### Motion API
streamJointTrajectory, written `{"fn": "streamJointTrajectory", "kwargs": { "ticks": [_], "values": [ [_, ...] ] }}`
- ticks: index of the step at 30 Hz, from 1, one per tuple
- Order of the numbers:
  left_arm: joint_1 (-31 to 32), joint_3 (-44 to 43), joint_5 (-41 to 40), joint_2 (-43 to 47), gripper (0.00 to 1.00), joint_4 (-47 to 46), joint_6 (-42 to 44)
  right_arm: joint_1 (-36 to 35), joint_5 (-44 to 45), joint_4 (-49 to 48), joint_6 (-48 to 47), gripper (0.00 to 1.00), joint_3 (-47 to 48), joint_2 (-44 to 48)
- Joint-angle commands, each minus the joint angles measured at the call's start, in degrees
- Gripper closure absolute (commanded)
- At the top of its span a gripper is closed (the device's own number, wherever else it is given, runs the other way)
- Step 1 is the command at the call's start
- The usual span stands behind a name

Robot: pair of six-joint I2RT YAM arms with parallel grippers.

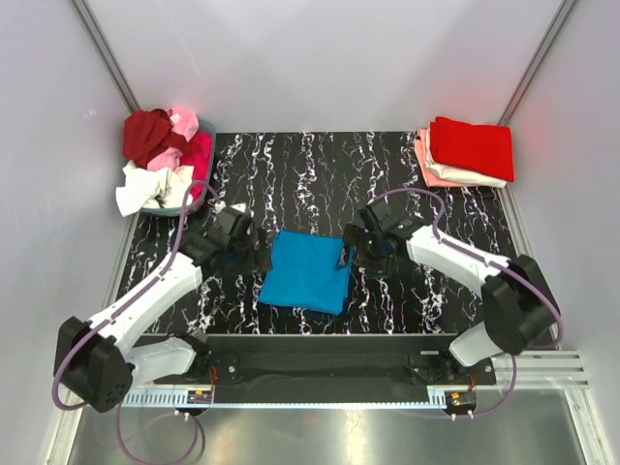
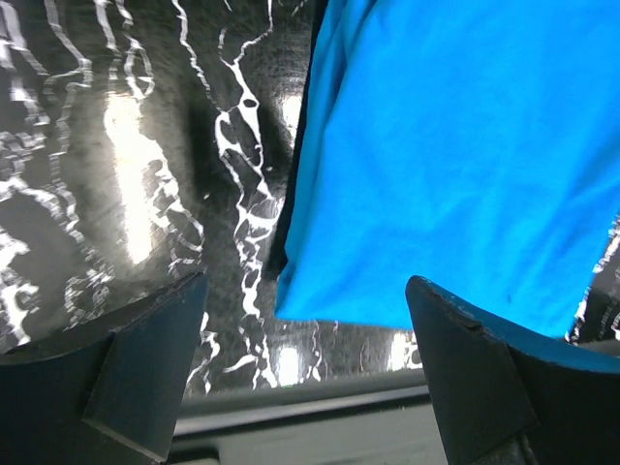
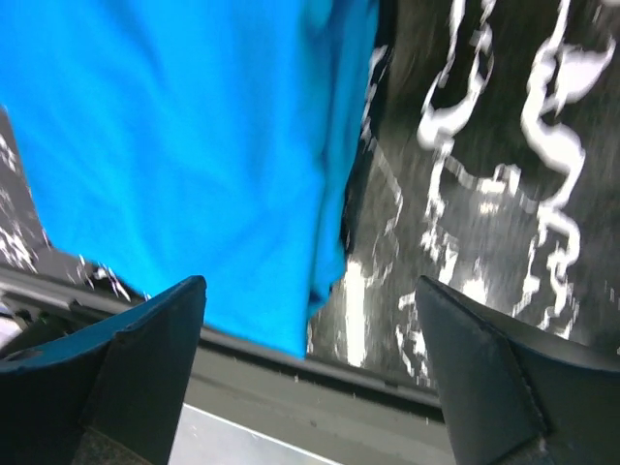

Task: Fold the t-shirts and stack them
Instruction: Neatly place the folded tshirt to the corner

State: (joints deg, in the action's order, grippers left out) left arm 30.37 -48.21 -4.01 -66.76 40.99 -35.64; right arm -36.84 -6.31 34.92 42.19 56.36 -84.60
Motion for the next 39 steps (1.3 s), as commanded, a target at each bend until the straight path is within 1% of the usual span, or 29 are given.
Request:
{"fn": "streamJointTrajectory", "kwargs": {
  "ticks": [1, 2, 5, 8, 10, 12, 17, 18, 20, 21, 24, 25, 28, 29, 30, 34, 35, 36, 37, 38, 39],
  "values": [
    [-0.14, -3.65, -2.76, 5.14, 0.10, 6.55, 1.45, 4.66, -5.19, -6.34, -2.64, 0.06, -1.33, -4.42],
    [-0.14, -3.82, -3.02, 5.93, 0.09, 7.25, 1.62, 5.63, -6.34, -8.79, -2.56, 0.09, -1.34, -5.48],
    [-0.05, -4.35, -3.98, 8.84, 0.09, 9.89, 1.89, 6.96, -9.51, -13.19, -2.91, 0.12, -0.46, -9.44],
    [-0.14, -4.09, -4.95, 11.65, 0.09, 12.17, 1.71, 7.31, -10.39, -15.31, -2.47, 0.18, 1.73, -14.35],
    [-0.14, -3.91, -5.04, 12.44, 0.09, 12.71, 1.71, 7.40, -10.22, -15.84, -1.86, 0.22, 2.18, -15.68],
    [-0.14, -3.74, -5.04, 14.11, 0.09, 13.06, 1.71, 7.48, -10.22, -17.15, -0.80, 0.25, 1.83, -15.95],
    [-0.14, -4.44, -5.39, 16.31, 0.09, 14.81, 1.71, 7.49, -9.60, -16.81, 2.18, 0.30, 3.05, -18.23],
    [-0.14, -4.44, -5.65, 16.49, 0.09, 14.90, 1.71, 7.48, -9.69, -17.59, 2.54, 0.34, 2.88, -18.32],
    [-0.14, -4.79, -5.92, 16.84, 0.09, 15.43, 1.71, 7.48, -9.69, -18.65, 3.68, 0.37, 2.35, -18.23],
    [-0.14, -4.62, -6.09, 17.01, 0.09, 15.52, 1.71, 7.48, -9.69, -19.35, 3.86, 0.44, 1.83, -18.23],
    [-0.14, -4.62, -6.36, 17.89, 0.09, 16.05, 1.71, 7.48, -9.69, -20.50, 4.39, 0.50, 1.30, -18.15],
    [-0.14, -4.44, -6.36, 18.16, 0.09, 16.14, 1.71, 7.48, -10.04, -20.94, 4.30, 0.59, 1.21, -18.15],
    [-0.14, -4.00, -6.27, 19.04, 0.09, 16.31, 2.06, 7.48, -11.97, -23.22, 3.77, 0.82, 0.86, -18.67],
    [-0.14, -3.91, -6.19, 19.39, 0.09, 16.40, 2.06, 7.48, -13.11, -24.01, 3.34, 0.96, 1.03, -18.76],
    [-0.14, -3.74, -6.01, 19.65, 0.09, 16.66, 2.15, 7.66, -13.64, -24.02, 2.98, 1.00, 1.38, -18.85],
    [-0.14, -4.35, -6.62, 23.50, 0.09, 18.42, 2.24, 9.24, -13.82, -20.69, 0.18, 1.00, 4.28, -17.19],
    [-0.14, -4.53, -7.06, 24.39, 0.09, 19.20, 2.41, 9.85, -13.39, -19.11, -0.70, 1.00, 6.46, -16.66],
    [-0.14, -4.70, -7.50, 25.36, 0.09, 19.30, 3.46, 11.34, -12.77, -15.44, -1.75, 1.00, 7.79, -16.04],
    [-0.14, -4.88, -7.85, 27.19, 0.09, 19.30, 3.82, 12.22, -11.29, -11.23, -3.94, 1.00, 11.02, -15.08],
    [-0.22, -5.05, -7.77, 27.99, 0.09, 19.13, 4.00, 12.93, -10.40, -11.19, -5.27, 1.00, 12.88, -14.72],
    [-0.22, -5.32, -6.72, 28.70, 0.09, 18.86, 5.13, 13.54, -9.70, -6.66, -6.59, 1.00, 14.99, -14.72]
  ]
}}
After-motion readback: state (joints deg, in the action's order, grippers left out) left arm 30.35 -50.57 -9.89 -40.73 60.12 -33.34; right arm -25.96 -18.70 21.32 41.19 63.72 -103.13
